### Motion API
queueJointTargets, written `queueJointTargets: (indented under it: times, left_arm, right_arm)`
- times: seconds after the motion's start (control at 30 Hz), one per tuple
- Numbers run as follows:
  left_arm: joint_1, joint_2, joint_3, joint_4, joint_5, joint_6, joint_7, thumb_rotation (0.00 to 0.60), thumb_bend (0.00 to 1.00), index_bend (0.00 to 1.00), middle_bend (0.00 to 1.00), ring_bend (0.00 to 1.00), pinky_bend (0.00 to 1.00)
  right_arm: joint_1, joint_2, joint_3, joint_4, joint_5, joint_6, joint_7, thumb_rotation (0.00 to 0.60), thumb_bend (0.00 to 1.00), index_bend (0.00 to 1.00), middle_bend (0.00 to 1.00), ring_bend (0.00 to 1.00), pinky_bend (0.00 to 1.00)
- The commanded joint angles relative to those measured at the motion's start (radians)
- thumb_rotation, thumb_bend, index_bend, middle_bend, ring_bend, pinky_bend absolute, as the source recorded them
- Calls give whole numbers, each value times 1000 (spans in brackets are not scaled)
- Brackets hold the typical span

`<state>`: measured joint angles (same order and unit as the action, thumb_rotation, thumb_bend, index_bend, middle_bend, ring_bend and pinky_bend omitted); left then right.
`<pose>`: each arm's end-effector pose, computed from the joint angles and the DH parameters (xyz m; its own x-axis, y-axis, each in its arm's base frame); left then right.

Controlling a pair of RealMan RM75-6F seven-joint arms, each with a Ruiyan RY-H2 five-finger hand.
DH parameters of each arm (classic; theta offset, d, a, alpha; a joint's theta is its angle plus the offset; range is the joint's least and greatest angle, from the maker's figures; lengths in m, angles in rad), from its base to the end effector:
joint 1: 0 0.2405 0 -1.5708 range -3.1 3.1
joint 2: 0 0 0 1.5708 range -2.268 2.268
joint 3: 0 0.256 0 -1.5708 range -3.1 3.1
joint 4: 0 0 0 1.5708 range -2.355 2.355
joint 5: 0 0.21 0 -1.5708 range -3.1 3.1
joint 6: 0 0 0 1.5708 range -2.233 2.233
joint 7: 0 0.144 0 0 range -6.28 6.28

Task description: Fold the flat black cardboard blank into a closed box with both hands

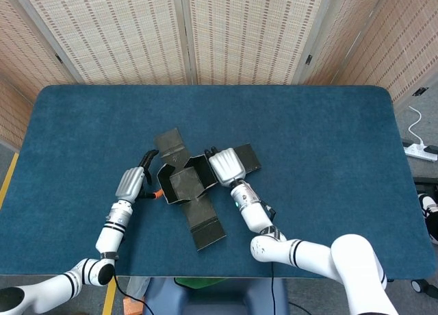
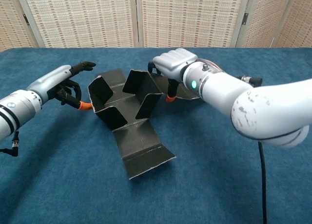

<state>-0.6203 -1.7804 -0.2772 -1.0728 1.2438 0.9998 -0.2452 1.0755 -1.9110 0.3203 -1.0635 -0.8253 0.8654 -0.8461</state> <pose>-0.2061 0.3617 -0.0382 -0.0457 0.2222 0.9739 0.9911 -0.1123 0.0721 -0.0487 -0.4027 -0.0968 0.7229 -0.0976 0.6840 -0.6512 -0.4270 0.6273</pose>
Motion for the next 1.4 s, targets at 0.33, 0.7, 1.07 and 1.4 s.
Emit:
queueJointTargets:
  times: [0.33,0.7,1.07,1.4]
  left_arm:
    - [-39,66,25,-45,55,-56,-71,600,233,52,103,595,818]
    - [-104,83,24,-14,31,-187,-128,600,234,0,2,536,817]
    - [-147,143,43,-40,61,-317,-292,600,232,0,0,534,815]
    - [-176,192,83,-48,143,-377,-491,600,235,0,0,533,816]
  right_arm:
    - [105,132,-55,-81,5,-94,-130,600,369,484,571,799,1000]
    - [122,183,-142,-58,-176,-140,-26,600,370,484,571,804,1000]
    - [136,177,-210,70,-455,-131,214,600,371,484,576,804,1000]
    - [171,145,-291,253,-692,-91,509,600,371,484,562,804,1000]
